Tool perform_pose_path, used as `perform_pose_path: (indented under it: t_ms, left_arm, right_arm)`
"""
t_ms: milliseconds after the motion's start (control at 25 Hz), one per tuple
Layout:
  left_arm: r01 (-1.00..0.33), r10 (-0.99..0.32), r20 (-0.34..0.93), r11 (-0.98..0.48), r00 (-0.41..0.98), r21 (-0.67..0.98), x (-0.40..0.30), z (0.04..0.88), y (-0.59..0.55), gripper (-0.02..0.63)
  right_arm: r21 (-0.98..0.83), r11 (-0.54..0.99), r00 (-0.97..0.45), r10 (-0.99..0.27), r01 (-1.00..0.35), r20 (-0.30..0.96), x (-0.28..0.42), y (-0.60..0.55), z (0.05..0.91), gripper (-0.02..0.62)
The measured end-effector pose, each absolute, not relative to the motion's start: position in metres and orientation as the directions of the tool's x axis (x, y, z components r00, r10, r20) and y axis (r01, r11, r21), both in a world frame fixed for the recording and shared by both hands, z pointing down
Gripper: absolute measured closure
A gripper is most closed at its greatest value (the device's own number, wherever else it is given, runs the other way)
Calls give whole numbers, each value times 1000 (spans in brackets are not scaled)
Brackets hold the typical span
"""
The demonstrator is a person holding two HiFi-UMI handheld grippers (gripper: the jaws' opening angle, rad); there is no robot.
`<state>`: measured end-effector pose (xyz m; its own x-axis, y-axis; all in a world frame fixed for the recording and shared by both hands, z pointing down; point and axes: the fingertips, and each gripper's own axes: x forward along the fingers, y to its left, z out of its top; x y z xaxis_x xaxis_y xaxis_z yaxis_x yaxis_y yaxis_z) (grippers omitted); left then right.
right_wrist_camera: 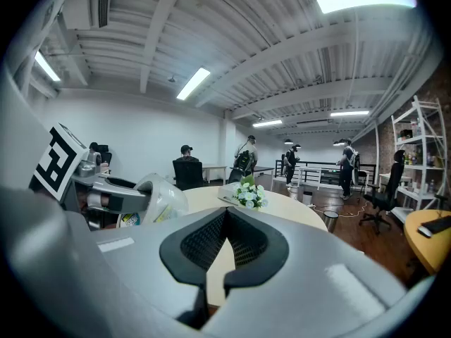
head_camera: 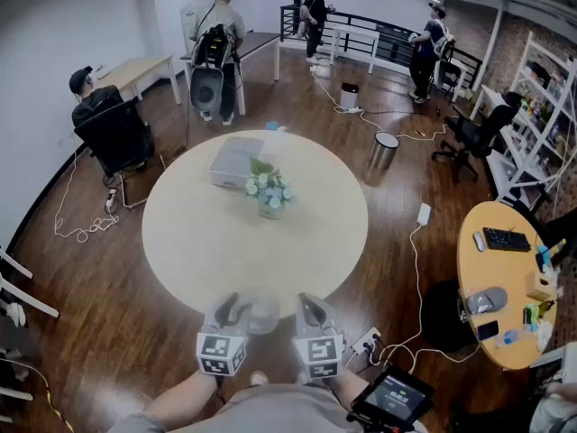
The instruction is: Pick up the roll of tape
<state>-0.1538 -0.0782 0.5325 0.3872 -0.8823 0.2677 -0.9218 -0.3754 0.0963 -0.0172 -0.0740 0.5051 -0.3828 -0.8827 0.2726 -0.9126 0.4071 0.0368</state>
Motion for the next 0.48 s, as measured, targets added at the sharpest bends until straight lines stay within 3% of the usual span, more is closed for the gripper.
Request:
perform_pose_path:
  t_ms: [480]
  left_arm:
    - [-920,-877,276,-379,393,102,-161,533,-75,485]
  right_arm:
    - [48,411,-384,-882,-911,272,-26,-72,501,583]
